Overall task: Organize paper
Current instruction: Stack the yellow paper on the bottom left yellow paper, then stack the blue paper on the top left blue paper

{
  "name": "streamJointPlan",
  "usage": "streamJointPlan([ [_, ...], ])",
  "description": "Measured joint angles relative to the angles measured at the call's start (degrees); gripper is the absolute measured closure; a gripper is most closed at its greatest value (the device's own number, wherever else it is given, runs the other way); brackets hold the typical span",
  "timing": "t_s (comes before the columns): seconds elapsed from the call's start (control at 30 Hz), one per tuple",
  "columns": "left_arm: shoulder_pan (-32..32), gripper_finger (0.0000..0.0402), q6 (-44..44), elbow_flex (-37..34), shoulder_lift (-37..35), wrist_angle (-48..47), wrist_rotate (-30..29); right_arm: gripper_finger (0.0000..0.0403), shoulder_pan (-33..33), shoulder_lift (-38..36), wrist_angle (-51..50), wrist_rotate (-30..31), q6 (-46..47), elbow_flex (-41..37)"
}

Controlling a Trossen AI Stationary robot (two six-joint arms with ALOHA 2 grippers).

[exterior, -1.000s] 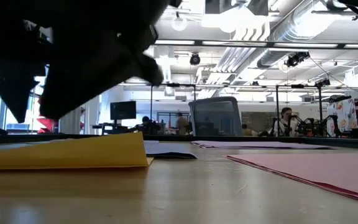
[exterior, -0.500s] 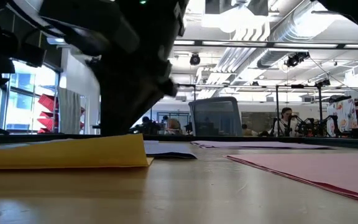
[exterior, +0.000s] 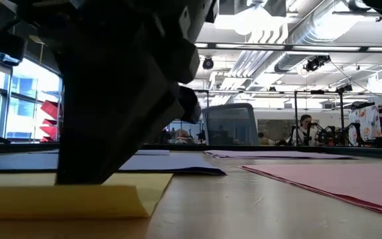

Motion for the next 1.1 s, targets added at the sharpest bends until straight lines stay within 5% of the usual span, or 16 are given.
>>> streamJointPlan([
  [0.4, -14.0, 0.0401, -12.1, 3.7, 0.0, 4.8, -3.8, 0.0403, -3.7, -5.3, -2.0, 9.2, -5.0, 3.8],
  [0.6, -15.5, 0.0401, -11.3, 3.7, 0.0, 4.7, -6.3, 0.0373, -6.7, -5.5, -3.1, 2.4, -18.6, 3.8],
  [0.83, -8.6, 0.0401, -3.1, 3.7, -2.2, 4.5, -6.6, 0.0249, -8.4, -5.5, -7.3, -3.0, -37.2, 3.8],
  [0.93, -2.9, 0.0401, 3.6, 3.7, -3.9, 4.5, -6.6, 0.0199, -8.4, -5.2, -15.4, -0.7, -39.5, 3.8],
  [1.1, 7.9, 0.0402, 16.9, 3.7, -5.0, 4.8, -3.4, 0.0184, -8.3, -5.5, -15.6, -1.7, -38.1, -0.9],
])
